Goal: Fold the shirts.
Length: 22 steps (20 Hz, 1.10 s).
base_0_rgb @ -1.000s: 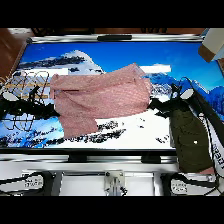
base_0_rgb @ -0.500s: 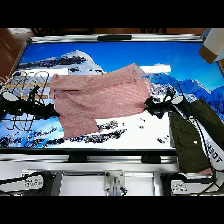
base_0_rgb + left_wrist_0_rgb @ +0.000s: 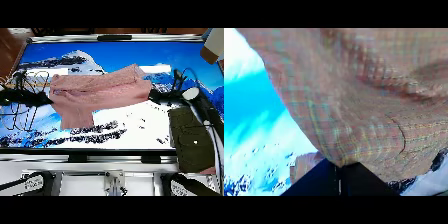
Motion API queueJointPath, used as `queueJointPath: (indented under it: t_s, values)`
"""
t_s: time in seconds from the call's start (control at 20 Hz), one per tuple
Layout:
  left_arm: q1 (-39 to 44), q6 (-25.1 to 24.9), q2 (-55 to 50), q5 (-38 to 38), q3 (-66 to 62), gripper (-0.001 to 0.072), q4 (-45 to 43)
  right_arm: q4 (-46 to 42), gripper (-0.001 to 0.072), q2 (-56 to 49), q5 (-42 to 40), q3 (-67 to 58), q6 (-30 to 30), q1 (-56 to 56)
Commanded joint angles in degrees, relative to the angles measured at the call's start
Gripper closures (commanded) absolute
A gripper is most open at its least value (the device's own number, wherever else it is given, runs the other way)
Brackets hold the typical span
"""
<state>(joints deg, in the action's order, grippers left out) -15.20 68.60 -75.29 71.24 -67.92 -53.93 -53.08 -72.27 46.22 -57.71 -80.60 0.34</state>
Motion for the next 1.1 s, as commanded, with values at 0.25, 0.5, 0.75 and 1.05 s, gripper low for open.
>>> queueJointPath:
  t_s: [0.25, 0.5, 0.75, 1.05]
  values:
    - [-1.07, 3.26, 22.53, -4.98, -46.47, 0.0680, 3.58, -14.25, 0.0659, 29.29, -0.07, -31.45, 6.32, 0.02]
    - [-2.75, 16.09, 35.69, -9.88, -53.07, 0.0679, -14.47, -15.96, 0.0659, 38.99, 0.55, -42.40, 2.67, 0.02]
    - [-2.73, 16.55, 41.18, 0.98, -52.46, 0.0679, -19.41, -17.00, 0.0659, 42.75, 8.09, -43.71, -2.32, 0.02]
    - [-2.73, 11.37, 40.98, 15.08, -46.97, 0.0680, -19.26, -22.69, 0.0659, 39.67, 25.49, -43.69, -3.82, 0.02]
